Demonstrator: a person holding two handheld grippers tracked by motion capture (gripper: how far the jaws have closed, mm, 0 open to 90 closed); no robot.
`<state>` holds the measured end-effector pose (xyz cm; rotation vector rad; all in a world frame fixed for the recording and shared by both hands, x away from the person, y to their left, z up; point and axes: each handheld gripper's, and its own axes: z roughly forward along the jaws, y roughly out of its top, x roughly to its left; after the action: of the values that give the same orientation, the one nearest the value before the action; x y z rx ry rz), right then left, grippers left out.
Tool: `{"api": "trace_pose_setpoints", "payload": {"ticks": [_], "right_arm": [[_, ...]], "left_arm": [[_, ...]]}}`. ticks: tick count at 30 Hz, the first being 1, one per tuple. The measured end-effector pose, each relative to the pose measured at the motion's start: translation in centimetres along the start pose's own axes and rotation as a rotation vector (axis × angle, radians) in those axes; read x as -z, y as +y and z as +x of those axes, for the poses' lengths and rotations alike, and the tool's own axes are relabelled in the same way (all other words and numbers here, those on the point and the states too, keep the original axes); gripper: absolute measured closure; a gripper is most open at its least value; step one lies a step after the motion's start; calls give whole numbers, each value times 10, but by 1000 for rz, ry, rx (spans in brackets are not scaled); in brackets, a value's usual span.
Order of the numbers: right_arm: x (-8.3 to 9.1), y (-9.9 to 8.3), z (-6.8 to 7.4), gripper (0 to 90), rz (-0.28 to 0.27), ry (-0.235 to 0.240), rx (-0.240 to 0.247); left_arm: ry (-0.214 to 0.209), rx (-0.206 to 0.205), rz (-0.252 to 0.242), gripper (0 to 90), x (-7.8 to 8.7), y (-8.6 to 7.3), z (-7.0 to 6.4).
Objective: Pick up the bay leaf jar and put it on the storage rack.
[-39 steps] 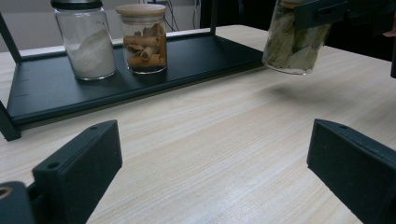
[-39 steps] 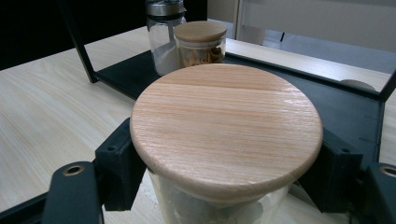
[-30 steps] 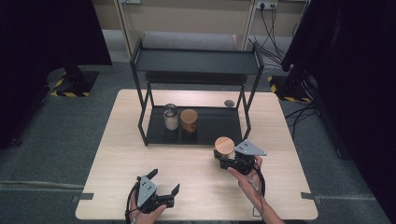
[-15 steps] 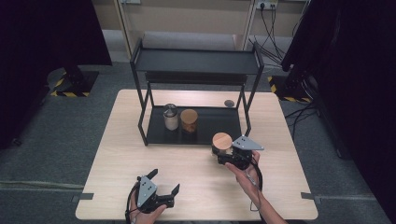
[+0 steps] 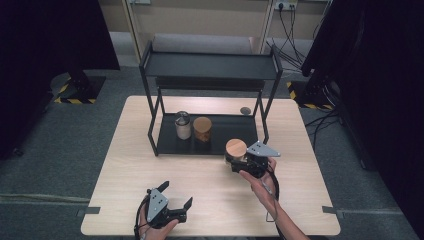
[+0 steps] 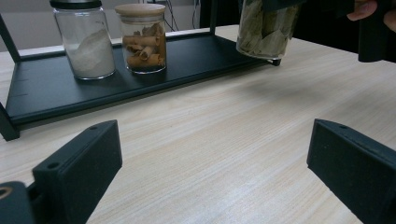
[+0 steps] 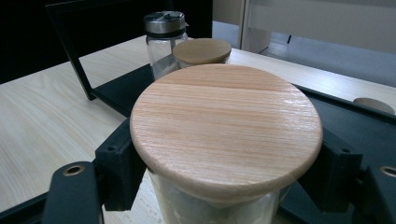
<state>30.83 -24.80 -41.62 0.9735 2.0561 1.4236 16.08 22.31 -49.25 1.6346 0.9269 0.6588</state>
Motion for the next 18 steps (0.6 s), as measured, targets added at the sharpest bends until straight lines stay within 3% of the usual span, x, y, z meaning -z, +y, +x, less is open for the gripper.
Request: {"api": "trace_pose_setpoints", "payload": {"ticks": [18], "right_arm": [[-11, 4, -5, 262, 4, -10, -4]], "left_arm": [[-2, 2, -3, 28, 0, 0, 0]]}}
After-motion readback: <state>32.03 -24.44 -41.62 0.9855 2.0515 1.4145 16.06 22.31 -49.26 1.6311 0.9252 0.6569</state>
